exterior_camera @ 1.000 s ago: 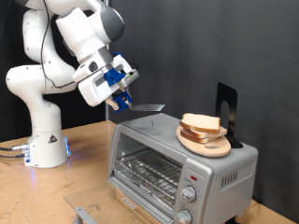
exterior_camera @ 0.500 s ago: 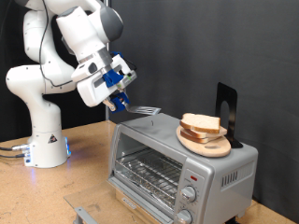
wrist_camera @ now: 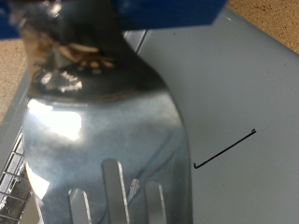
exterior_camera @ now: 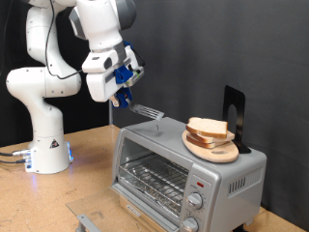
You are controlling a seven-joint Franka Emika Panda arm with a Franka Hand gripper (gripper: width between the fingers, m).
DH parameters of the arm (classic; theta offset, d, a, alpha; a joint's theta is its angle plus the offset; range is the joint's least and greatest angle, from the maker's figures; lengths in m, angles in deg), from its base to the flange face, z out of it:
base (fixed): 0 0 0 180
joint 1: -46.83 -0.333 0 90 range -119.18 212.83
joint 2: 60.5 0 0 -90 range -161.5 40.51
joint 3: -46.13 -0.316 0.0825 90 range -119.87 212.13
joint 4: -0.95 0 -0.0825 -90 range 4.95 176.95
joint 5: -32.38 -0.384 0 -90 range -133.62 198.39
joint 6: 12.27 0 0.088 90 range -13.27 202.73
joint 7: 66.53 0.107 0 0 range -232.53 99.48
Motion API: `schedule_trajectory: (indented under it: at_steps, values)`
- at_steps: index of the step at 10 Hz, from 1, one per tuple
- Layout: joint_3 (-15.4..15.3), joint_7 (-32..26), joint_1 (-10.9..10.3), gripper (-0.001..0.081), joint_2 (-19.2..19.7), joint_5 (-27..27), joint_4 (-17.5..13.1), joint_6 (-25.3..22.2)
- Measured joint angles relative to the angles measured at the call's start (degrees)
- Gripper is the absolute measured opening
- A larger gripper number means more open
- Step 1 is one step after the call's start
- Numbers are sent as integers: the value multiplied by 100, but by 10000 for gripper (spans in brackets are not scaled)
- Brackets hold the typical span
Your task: Make a piece of toast with the oven
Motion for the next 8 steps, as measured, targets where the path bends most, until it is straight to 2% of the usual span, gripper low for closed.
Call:
schedule_trajectory:
  at_steps: [5, 8]
  values:
    - [-261, 181, 12, 451, -1, 483, -5, 275]
    - [-348, 332, 13, 451, 68, 420, -84, 539]
